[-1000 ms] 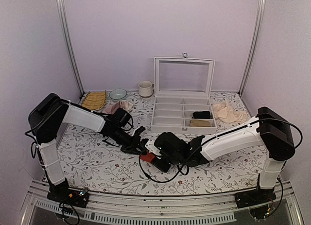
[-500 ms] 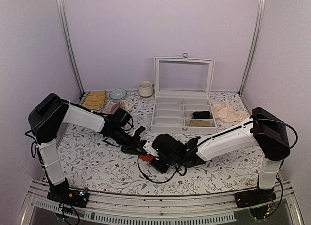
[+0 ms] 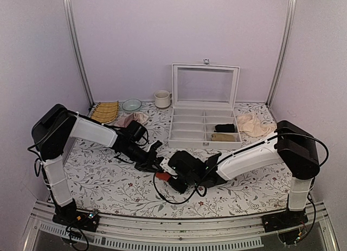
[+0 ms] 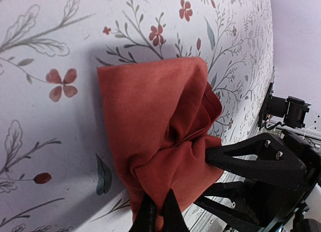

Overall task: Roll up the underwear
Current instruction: Roll the underwear at the center of the board.

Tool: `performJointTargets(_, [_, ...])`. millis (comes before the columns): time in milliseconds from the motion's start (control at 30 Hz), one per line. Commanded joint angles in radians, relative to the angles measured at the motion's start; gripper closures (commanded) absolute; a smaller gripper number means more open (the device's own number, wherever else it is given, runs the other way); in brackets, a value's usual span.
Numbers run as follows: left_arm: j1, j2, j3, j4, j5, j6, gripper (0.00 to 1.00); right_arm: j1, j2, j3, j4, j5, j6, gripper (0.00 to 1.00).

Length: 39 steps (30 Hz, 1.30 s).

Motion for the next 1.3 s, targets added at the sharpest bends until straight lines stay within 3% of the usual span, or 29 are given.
performJointTargets(0, [-0.009,0.013,-0.001,-0.029,-0.022,0.014,1.0,0.006,0.072,0.007,-0.024,-0.019,0.03,0.66])
performJointTargets(300, [-0.009,0.012,-0.002,-0.028,-0.024,0.012,1.0,0.006,0.077,0.0,-0.029,-0.029,0.052,1.0])
performJointTargets(400, [-0.009,0.011,0.001,-0.029,-0.025,0.008,1.0,0.006,0.07,-0.013,-0.018,-0.039,0.065,1.0])
performJointTargets(567, [0.006,0.002,0.005,-0.029,-0.042,-0.007,0.68,0.006,0.045,-0.062,0.015,-0.056,0.101,1.0])
performJointTargets(667, [0.029,-0.012,0.004,-0.017,-0.047,-0.024,0.62,0.005,0.029,-0.097,0.047,-0.077,0.129,1.0])
performJointTargets(1267, [0.07,0.047,0.139,-0.038,-0.054,-0.017,0.6,-0.001,-0.025,-0.225,0.175,-0.159,0.215,1.0])
